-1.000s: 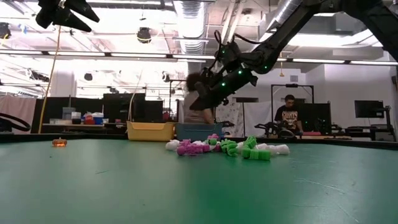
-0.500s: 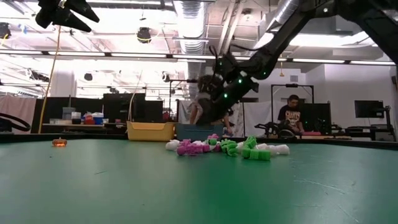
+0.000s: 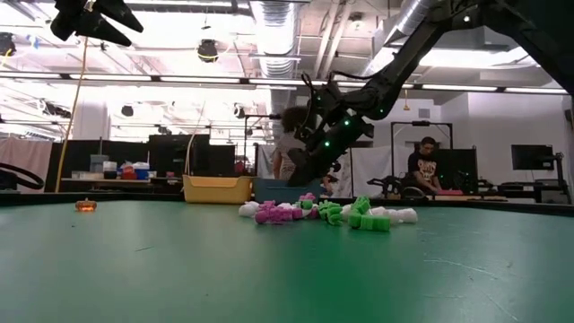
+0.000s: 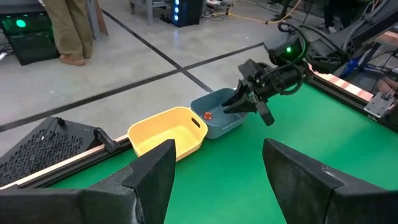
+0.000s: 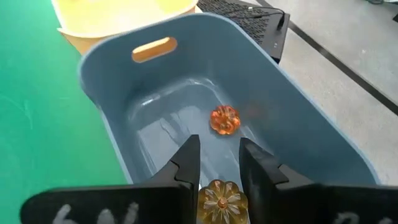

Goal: Sort Halloween decoration
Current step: Put the orange pumpkin into the blue bin, then put the orange pumpkin into the gray bin

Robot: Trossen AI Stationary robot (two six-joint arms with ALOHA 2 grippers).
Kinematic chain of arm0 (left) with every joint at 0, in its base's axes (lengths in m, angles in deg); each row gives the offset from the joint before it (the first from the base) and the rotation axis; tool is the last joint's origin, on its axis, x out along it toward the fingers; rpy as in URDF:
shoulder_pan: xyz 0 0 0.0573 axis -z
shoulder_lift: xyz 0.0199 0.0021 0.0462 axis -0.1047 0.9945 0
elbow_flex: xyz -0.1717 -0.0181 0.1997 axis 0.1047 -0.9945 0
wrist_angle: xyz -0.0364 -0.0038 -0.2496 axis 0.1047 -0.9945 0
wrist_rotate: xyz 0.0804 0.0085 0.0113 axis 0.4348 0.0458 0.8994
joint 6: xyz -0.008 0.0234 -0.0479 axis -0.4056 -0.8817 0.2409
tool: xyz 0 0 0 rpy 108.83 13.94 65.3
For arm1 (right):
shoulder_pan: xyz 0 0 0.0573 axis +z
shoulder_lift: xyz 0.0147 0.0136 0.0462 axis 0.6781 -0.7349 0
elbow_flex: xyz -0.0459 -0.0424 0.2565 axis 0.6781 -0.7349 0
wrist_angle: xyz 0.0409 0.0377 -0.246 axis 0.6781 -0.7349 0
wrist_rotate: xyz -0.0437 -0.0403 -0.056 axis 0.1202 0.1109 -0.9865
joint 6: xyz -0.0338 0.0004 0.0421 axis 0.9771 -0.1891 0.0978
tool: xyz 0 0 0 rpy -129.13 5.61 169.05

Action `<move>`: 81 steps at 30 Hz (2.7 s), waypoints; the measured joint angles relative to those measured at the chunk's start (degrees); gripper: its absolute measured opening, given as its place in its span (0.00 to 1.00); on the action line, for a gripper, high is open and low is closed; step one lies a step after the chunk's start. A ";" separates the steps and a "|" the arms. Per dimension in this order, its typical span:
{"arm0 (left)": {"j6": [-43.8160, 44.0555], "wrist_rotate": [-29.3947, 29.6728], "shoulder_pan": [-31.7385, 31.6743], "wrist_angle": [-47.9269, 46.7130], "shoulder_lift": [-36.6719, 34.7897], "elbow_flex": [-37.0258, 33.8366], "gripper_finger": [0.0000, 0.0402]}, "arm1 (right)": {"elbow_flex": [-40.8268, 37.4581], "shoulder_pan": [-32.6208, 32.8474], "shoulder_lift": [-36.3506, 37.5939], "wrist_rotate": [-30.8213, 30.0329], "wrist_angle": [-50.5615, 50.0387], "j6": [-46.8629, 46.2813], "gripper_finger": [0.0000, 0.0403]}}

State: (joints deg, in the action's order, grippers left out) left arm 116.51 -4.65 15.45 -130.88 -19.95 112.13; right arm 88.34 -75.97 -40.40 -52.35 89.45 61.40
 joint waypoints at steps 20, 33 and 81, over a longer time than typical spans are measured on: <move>-0.01 0.03 -0.01 0.00 0.00 0.00 0.58 | 7.30 0.54 0.33 0.47 -1.49 0.00 0.44; 0.01 -0.07 0.01 2.25 0.00 0.00 0.58 | 28.92 6.96 0.42 3.22 -12.28 0.35 0.42; 0.01 -5.63 -0.01 2.88 -0.02 0.00 0.58 | 58.75 32.81 -32.68 -3.74 -11.35 -2.97 0.53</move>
State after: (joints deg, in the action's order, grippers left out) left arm 116.51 -10.28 15.44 -128.00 -19.97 112.13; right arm 147.09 -43.17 -73.07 -56.09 78.10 58.42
